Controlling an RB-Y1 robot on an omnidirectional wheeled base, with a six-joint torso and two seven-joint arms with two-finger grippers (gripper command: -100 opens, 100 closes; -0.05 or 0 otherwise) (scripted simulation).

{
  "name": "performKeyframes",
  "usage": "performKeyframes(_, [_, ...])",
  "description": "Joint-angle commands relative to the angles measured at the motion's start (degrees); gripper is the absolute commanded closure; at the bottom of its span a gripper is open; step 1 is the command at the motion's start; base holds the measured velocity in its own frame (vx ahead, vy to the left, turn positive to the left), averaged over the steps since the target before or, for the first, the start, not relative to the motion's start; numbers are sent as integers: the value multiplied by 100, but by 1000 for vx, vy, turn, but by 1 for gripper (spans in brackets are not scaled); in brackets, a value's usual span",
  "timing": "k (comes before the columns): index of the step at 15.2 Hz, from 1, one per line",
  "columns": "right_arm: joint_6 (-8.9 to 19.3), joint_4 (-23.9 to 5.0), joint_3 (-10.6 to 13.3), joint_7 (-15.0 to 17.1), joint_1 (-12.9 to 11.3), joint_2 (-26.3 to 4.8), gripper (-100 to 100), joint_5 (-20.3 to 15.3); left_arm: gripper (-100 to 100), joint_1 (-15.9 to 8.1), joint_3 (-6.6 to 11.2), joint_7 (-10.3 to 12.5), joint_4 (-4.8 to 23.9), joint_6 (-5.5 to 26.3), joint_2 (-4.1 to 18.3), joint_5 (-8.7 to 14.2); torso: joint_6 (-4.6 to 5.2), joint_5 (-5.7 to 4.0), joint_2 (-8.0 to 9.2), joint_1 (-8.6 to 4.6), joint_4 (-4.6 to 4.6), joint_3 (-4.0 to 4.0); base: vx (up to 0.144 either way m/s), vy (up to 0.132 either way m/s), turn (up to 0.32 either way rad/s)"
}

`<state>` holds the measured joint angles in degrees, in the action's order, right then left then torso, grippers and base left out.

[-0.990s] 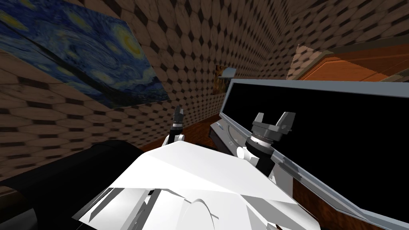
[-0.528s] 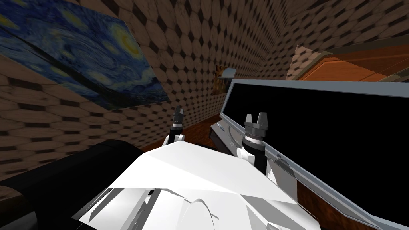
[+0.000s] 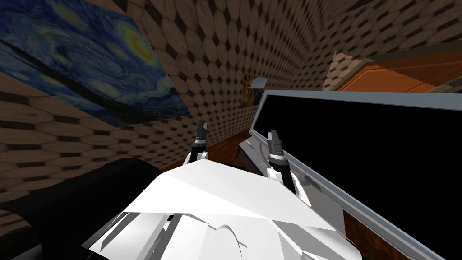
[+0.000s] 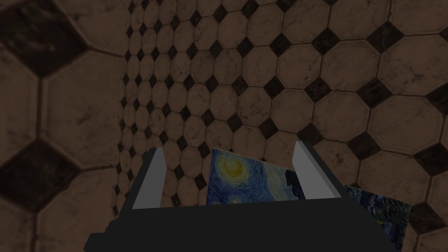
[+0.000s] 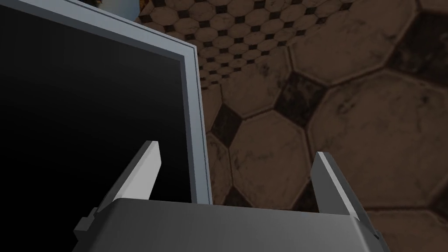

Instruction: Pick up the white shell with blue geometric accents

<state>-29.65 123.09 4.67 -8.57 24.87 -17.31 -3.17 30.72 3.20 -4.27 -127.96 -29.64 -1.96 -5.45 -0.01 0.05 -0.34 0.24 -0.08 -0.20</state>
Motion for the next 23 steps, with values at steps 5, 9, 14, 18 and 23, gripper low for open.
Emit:
performKeyframes(5, [225,-737,383,-370,-212,-640,-100,-534,0,0,0,0,0,0,0,0,1,2,-2,8,-1,-1,75,77,-25])
performKeyframes(9, [305,-1087,509,-488,-273,-849,-100,-706,0,0,0,0,0,0,0,0,0,2,-6,8,-1,-3,73,72,-18])
performKeyframes(14, [472,-1616,771,-735,-399,-1231,-100,-1064,0,0,0,0,0,0,0,0,0,0,9,-1,2,5,53,58,-17])
performKeyframes(18, [645,-2082,1045,-993,-531,-1606,-100,-1434,0,0,0,0,0,0,0,0,0,0,3,-1,1,2,62,65,-17])
performKeyframes(23, [820,-2731,1327,-1258,-665,-1970,-100,-1811,0,1,0,0,0,0,0,0,0,3,-14,15,-3,-8,100,97,-24])
